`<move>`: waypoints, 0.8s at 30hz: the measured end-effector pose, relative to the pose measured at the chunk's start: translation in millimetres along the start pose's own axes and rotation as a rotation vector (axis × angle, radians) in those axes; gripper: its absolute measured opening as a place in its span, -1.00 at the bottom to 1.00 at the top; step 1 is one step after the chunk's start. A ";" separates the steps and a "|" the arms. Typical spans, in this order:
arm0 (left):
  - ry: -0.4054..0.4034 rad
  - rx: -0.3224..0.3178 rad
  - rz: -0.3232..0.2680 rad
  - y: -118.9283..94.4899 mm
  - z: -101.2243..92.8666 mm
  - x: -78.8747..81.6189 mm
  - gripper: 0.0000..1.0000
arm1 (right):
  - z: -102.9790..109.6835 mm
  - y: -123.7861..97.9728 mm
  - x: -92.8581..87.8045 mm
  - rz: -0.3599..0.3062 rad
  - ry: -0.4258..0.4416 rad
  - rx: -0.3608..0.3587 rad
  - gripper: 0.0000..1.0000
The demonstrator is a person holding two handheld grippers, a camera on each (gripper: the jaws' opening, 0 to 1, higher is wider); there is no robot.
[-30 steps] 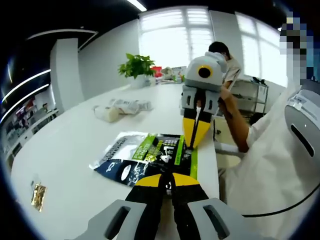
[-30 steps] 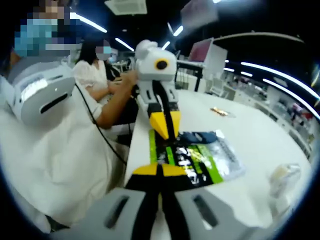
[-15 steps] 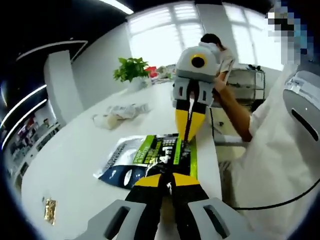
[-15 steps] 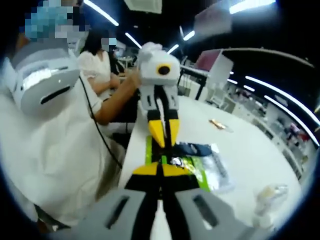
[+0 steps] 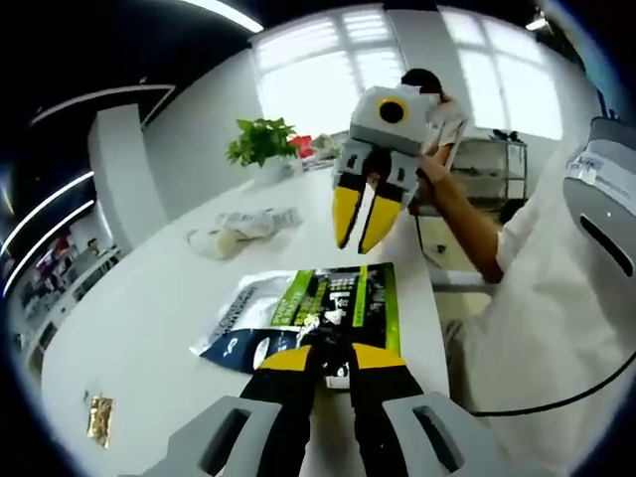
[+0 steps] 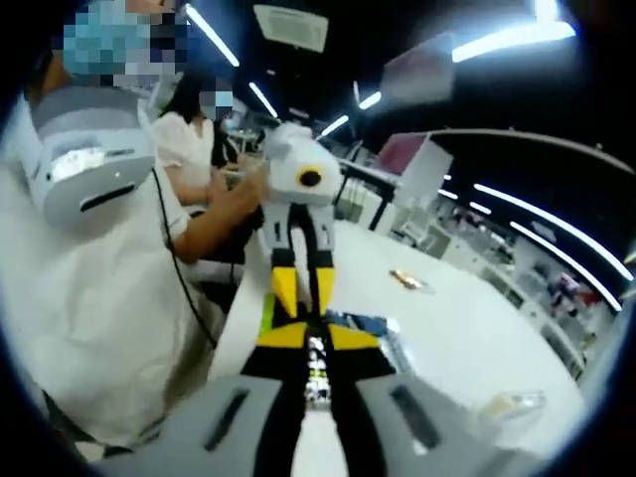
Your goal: Arrange the skincare products in the storage area until every visible bottle or jar stands upright without overlapping.
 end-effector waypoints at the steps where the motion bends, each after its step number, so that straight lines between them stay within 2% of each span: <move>1: 0.003 0.001 0.000 0.0 0.0 0.1 -0.74 | -1.4 0.0 -1.0 0.002 0.005 -0.006 -0.64; 3: 0.002 0.005 -0.001 0.3 0.1 0.2 -0.73 | -5.3 1.0 -3.0 0.002 0.045 -0.030 -0.48; 8: -0.008 0.002 -0.007 1.9 1.4 0.0 -0.72 | -10.1 3.5 -4.4 -0.022 0.079 -0.049 -0.29; 12: -0.013 -0.003 -0.010 2.1 1.6 -0.2 -0.73 | -18.7 0.9 -2.2 -0.079 0.102 -0.096 -0.05; 14: -0.012 -0.005 -0.014 2.2 1.6 -0.5 -0.73 | -20.6 -0.9 0.4 -0.131 0.114 -0.099 0.04; 17: -0.008 -0.007 -0.015 2.0 1.7 -0.7 -0.73 | -19.8 -4.6 3.0 -0.207 0.163 -0.062 0.07; 24: 0.008 -0.011 -0.021 1.7 1.9 -0.5 -0.73 | -22.3 -12.8 6.5 -0.270 0.164 -0.060 0.14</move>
Point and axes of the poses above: the point that each gripper's makers call its tool centre point, and the gripper's own axes: y roughly forward along the fingers, z roughly to its left, x roughly out of its top, the point moved 7 cm from there along -y, roughly backward along the fingers, and after that the axes turned 5 degrees about x, right-handed, at the moved point
